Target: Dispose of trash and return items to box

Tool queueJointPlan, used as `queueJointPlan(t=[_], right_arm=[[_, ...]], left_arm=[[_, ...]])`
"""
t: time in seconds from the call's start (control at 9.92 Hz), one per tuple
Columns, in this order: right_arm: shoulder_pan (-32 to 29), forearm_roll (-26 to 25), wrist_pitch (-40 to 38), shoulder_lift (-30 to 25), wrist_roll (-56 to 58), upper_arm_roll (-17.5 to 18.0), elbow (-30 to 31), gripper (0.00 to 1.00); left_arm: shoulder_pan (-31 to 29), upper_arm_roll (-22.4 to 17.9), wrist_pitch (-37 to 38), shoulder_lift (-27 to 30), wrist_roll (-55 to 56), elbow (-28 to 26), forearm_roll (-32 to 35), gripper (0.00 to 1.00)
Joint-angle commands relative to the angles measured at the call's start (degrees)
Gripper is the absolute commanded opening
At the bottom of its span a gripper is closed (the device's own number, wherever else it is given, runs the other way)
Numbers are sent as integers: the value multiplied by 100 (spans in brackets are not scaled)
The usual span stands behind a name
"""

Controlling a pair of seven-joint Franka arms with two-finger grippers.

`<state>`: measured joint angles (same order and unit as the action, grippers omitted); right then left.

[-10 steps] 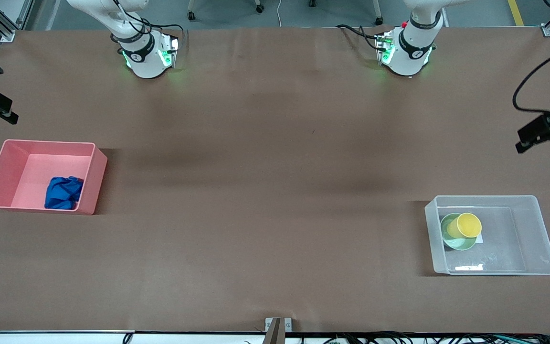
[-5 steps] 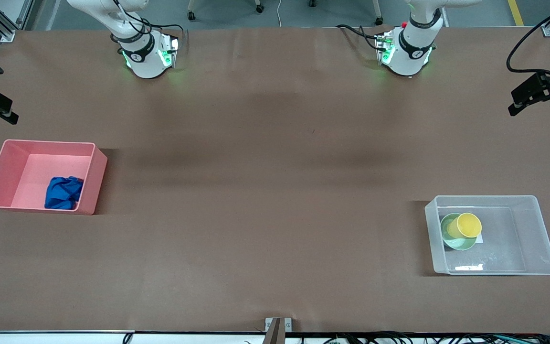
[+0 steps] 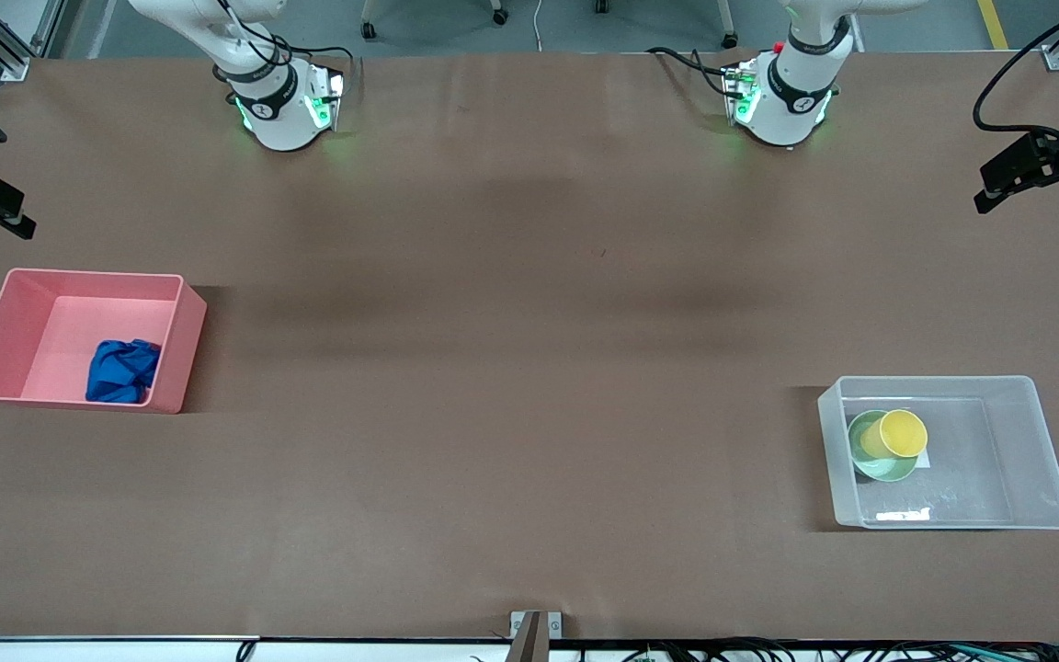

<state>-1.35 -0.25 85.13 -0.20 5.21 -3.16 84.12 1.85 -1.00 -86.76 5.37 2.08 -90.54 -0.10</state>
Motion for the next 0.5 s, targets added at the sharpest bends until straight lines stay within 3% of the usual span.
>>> queueJointPlan(t=[0.0, 0.4], right_arm=[[20, -28, 30, -68, -55, 0, 78, 100], [20, -28, 30, -68, -55, 0, 78, 100]], left_arm=[[105, -41, 177, -150, -41, 54, 19, 100], [114, 213, 186, -405, 65, 124, 19, 100]])
